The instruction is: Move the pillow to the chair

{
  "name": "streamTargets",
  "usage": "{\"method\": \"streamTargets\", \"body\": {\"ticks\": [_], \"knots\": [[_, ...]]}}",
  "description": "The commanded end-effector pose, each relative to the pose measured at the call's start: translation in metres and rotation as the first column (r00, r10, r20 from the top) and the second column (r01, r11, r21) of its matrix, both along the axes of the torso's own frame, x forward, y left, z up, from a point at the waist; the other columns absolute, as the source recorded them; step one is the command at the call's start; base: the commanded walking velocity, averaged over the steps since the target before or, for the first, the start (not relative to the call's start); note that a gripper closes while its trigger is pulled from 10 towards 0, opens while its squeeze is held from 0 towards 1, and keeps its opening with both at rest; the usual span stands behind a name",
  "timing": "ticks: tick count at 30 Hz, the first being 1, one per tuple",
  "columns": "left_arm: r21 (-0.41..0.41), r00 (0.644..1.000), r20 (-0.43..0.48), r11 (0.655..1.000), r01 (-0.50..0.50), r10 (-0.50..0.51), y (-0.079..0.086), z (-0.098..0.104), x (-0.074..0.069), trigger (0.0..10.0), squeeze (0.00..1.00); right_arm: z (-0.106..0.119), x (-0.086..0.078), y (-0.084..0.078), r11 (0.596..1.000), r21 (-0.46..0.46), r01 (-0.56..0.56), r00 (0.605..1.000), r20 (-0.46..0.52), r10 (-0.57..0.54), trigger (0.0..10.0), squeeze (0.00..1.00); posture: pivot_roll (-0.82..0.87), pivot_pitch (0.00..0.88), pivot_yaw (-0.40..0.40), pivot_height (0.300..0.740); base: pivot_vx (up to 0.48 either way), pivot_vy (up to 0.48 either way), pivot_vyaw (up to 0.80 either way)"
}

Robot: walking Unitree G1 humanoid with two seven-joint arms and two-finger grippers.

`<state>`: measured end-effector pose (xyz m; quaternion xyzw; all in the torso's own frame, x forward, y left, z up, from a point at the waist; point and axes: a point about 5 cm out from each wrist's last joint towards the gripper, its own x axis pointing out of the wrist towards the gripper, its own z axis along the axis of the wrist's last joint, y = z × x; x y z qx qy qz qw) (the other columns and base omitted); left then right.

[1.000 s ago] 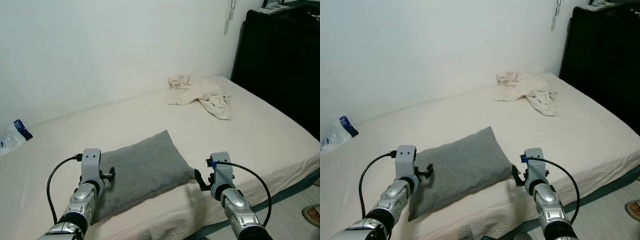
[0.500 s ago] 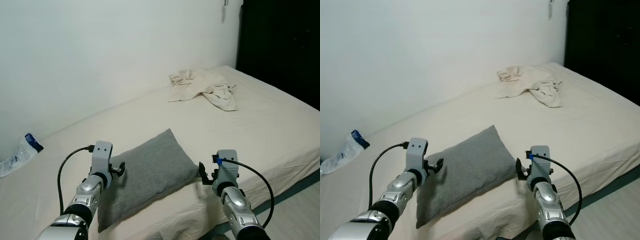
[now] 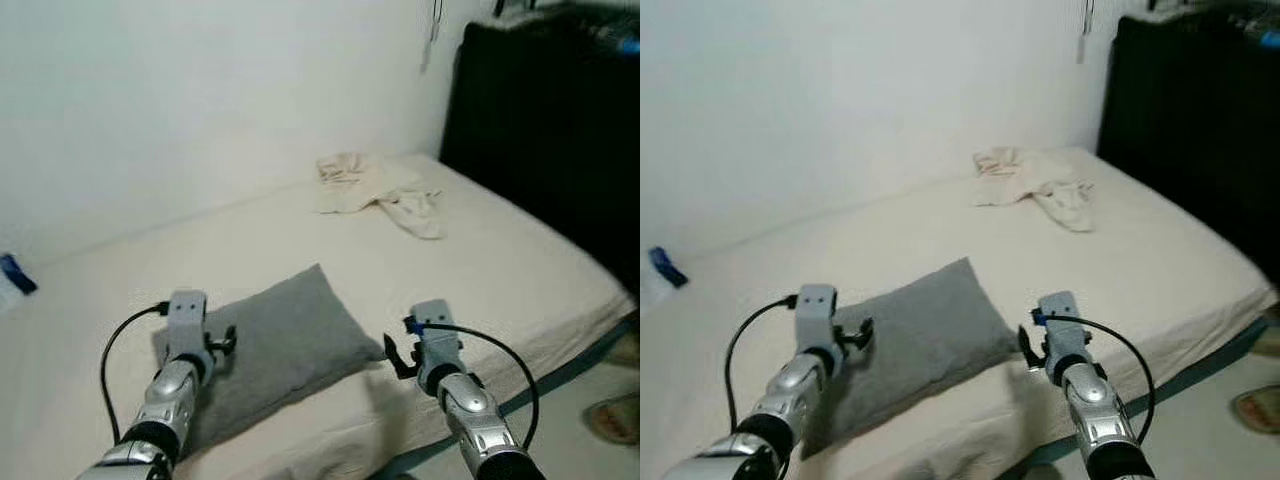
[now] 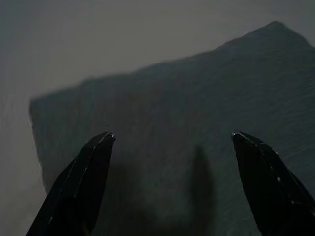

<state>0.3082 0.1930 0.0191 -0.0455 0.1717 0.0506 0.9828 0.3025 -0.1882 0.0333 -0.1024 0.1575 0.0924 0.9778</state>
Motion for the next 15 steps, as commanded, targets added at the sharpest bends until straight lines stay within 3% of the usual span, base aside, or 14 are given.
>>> {"method": "streamTargets", "body": {"ticks": [1,9,15], "knots": [[-0.011,0.999,0.010,0.999,-0.036,0.037,0.004,-0.001,-0.003,10.0,0.00,-0.001,0.001,0.006,0.999,-0.012,-0.034,0.999,-0.014,0.034,10.0,0.00,-0.15,0.047,-0.013,0.640,0.000,0.000,0.00],[0.029,0.999,0.025,0.999,-0.042,0.041,0.006,-0.002,-0.006,10.0,0.00,-0.003,-0.003,0.012,0.999,0.005,-0.053,0.998,-0.017,0.053,10.0,0.00,-0.14,0.064,-0.002,0.640,0.000,0.000,0.00],[0.082,0.994,0.047,0.991,-0.104,0.100,0.020,0.006,-0.002,10.0,0.00,-0.006,-0.007,0.015,0.999,0.021,-0.048,0.998,-0.034,0.049,10.0,0.00,-0.14,0.080,0.027,0.625,0.000,0.000,0.00]]}}
